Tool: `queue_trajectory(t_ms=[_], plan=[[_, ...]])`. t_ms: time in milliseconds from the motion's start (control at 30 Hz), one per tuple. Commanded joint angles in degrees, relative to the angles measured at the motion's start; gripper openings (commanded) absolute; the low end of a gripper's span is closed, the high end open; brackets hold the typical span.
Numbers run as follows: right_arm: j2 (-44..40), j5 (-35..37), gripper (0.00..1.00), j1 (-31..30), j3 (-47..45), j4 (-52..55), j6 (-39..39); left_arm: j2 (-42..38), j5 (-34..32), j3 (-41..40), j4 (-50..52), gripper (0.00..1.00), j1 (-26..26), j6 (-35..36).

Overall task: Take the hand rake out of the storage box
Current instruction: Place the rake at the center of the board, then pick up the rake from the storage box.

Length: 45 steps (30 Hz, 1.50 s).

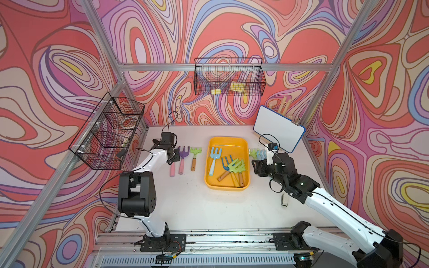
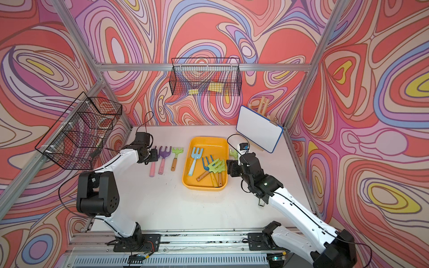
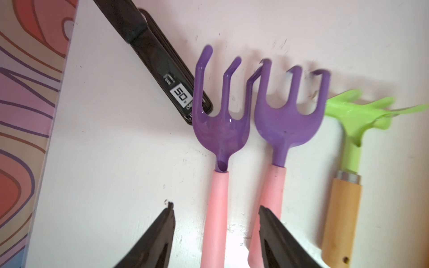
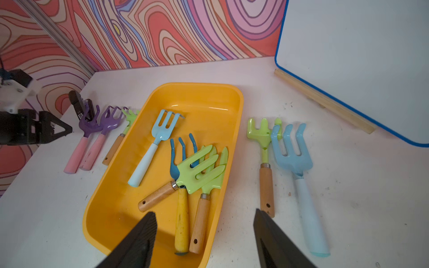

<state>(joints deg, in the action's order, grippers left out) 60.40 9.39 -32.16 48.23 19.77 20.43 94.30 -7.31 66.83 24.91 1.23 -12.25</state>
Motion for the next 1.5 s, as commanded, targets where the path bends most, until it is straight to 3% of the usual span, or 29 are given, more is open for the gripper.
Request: queue_trajectory(t_ms=[0, 300, 567, 700, 767, 1133, 1467], plan=[[5.33, -2.61, 0.72, 0.26, 3.78, 1.45, -0.98, -4.09, 4.71, -4.55, -5.95, 0.58, 2.01, -1.87], [23.58, -10.29, 0.69, 0.26, 13.82, 1.28, -0.69, -9.43, 10.15, -9.94, -13.12, 0.54, 8.97, -5.68], [40.61, -19.88, 0.72, -1.42, 27.56, -0.06, 1.78, -7.84, 10.86, -13.29, -17.80, 0.52, 9.40, -9.05], [47.48, -23.53, 0.73, -2.55, 31.36, -2.36, 4.15, -6.22, 14.30, -13.63, -19.91, 0.52, 9.40, -10.42], [50.32, -24.59, 0.67, -3.39, 32.97, -3.12, 5.32, -5.59, 15.74, -13.44, -20.68, 0.52, 9.49, -11.03], [62.34, -24.88, 0.64, -6.68, 39.54, -3.84, 8.00, -4.40, 17.15, -13.52, -21.97, 0.52, 10.89, -11.80], [66.56, -25.82, 0.62, -6.96, 41.88, -4.04, 8.95, -1.71, 17.68, -12.12, -21.35, 0.52, 12.21, -11.45]])
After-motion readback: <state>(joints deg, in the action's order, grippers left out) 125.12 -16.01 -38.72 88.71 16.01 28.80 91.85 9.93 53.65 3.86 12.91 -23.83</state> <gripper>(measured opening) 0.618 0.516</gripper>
